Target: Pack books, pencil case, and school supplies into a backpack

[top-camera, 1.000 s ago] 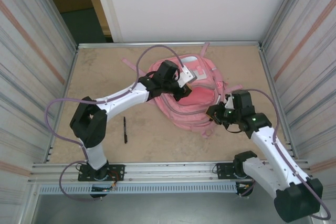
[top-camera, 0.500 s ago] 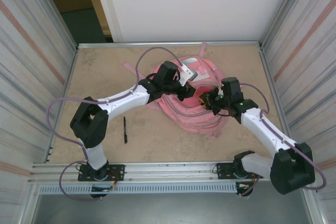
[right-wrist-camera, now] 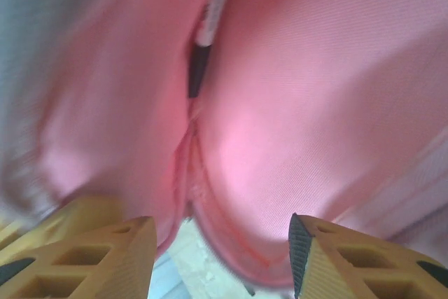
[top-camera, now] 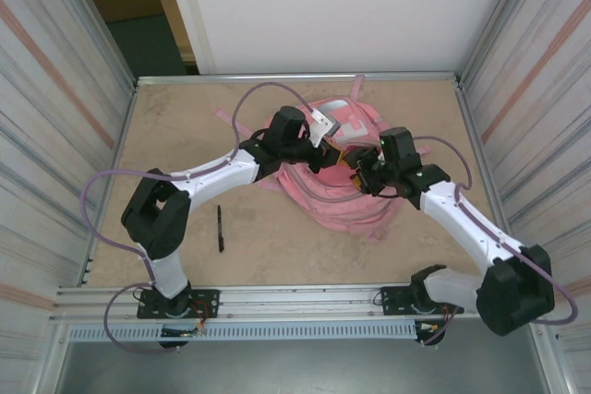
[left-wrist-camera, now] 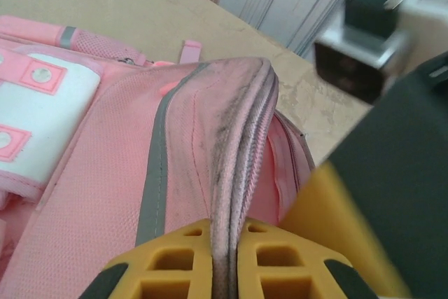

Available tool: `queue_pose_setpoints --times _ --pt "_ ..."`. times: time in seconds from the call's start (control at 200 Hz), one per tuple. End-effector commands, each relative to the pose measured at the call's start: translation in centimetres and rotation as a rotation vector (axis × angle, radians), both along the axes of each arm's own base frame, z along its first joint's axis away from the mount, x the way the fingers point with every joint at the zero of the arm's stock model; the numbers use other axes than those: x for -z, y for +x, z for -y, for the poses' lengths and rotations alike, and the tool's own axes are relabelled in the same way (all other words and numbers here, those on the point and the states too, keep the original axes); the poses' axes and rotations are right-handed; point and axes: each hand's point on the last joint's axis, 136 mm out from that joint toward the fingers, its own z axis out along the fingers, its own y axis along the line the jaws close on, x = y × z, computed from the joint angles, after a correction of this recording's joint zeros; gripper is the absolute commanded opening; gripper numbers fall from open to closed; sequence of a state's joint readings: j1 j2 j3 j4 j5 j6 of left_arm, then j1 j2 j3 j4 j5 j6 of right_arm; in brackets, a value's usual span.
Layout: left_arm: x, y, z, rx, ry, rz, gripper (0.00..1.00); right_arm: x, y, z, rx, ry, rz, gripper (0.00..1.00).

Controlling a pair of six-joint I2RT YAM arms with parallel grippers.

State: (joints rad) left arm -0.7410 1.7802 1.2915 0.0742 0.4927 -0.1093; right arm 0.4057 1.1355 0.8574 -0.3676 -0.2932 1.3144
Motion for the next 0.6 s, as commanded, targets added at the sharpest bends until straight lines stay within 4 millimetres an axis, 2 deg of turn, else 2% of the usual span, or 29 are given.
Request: queue_pose_setpoints --times 0.0,0.055,0.07,0.165,0.236,0.341,0.491,0.596 --pt "-4.1 0.0 0.1 0.058 -0.099 0.11 0.0 -2.4 -1.6 1.4 -0.046 -0.09 0.088 0.52" --pt "-3.6 0.0 -0.2 0.051 -0.066 0.122 0.06 -2.2 -2.4 2.7 -0.044 -0.158 0.104 0.53" --pt "-3.3 0.1 -0.3 0.047 -0.057 0.123 0.08 -2.9 -2.8 3.1 -0.039 -0.167 0.132 0.53" --pt "-2.6 0.0 -1.1 0.021 -0.018 0.123 0.18 -3.6 -4.2 5.1 -0.04 -0.26 0.18 0.53" --pt "-2.3 -0.3 -1.9 0.003 0.011 0.113 0.3 -3.9 -5.1 6.4 -0.068 -0.344 0.207 0.54" --pt "-1.4 -1.5 -3.6 -0.022 0.064 0.087 0.36 -4.1 -6.0 8.0 -0.104 -0.455 0.227 0.54" --pt "-0.3 -4.0 -6.8 -0.089 0.125 0.003 0.42 -4.2 -7.0 8.6 -0.177 -0.529 0.245 0.55" --pt "1.5 -4.7 -10.9 -0.255 0.26 -0.092 0.45 -4.0 -7.3 8.8 -0.204 -0.555 0.249 0.56"
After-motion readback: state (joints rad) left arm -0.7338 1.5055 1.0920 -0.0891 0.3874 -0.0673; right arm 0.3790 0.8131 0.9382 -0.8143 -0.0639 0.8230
